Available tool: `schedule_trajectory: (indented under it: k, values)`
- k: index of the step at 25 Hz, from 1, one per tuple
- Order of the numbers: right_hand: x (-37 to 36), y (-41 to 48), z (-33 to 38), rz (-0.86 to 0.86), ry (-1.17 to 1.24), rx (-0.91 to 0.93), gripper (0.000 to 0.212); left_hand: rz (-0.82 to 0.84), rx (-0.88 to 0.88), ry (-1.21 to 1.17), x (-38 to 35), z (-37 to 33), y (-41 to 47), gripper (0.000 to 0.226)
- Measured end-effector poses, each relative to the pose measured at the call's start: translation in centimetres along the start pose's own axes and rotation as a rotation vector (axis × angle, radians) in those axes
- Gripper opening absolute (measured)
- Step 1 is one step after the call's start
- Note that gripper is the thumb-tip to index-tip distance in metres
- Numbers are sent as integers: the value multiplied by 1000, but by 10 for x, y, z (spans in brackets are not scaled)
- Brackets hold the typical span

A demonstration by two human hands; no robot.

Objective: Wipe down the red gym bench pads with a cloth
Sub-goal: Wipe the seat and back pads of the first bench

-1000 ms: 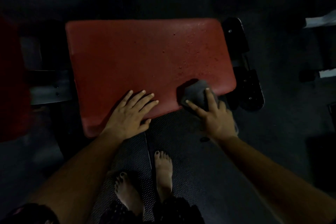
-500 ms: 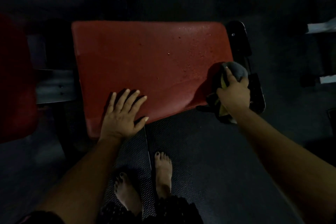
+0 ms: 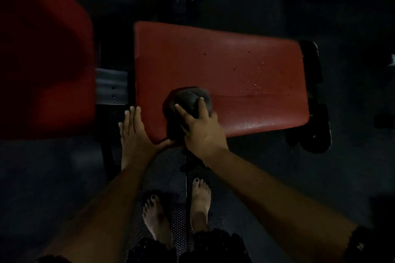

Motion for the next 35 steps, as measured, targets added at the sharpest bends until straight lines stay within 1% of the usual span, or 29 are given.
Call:
schedule_trajectory:
  k: [2,4,5,6,7,8,9,11,12,13,15,16,18,20,23,26,28,29,33,35]
  values:
    - [-7,12,33,109,-140,182,76,46,13,5,-1,13,3,129]
    - [-6,24,54,170,-299,371,80,55,-56,95,-2,23,3,119]
    - [-3,31,57,183,-384,456,77,63,-77,116,-2,25,3,118]
    - [2,37,53,187,-473,529,72,89,-66,103,-1,25,3,122]
    - [10,43,42,178,-548,563,68,125,-39,63,1,21,2,129]
    - [20,48,27,150,-583,534,68,155,-7,3,4,17,1,137]
    - [31,52,11,110,-566,447,70,169,18,-65,7,13,0,140]
    - [41,48,-12,50,-473,216,73,181,48,-178,9,10,-2,140]
    - [38,41,-13,52,-456,164,72,189,62,-209,8,11,-2,139]
    - [30,32,-5,83,-458,188,68,192,74,-219,6,13,-2,137]
    - [12,19,24,142,-516,365,60,186,63,-192,0,15,-3,132]
    - [6,21,38,137,-546,436,59,194,46,-171,-2,15,-4,129]
    - [9,42,58,89,-590,462,57,228,12,-131,-6,14,-7,128]
    - [19,66,61,36,-595,411,55,224,-11,-87,-3,9,-9,135]
    - [33,75,31,9,-503,243,60,134,-45,60,3,-4,5,135]
    - [30,48,-22,49,-488,186,64,148,-176,286,6,-38,22,135]
    - [29,23,-63,84,-496,166,62,173,-280,343,5,-59,29,136]
    - [33,12,-88,79,-487,128,62,190,-324,348,4,-69,32,136]
    - [58,-21,-181,-14,-384,-164,65,272,-395,394,-11,-94,35,133]
    - [65,-36,-219,-45,-332,-329,74,285,-465,439,-20,-98,36,122]
Point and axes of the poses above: each hand's wrist, its own y-axis towards the middle knuckle, its own x-axis out of the back of the hand, z = x × y, the point moved 5 cm from there along y, towards the middle knuckle, and after that the axes turned 2 degrees about y, right-handed, at the moved point
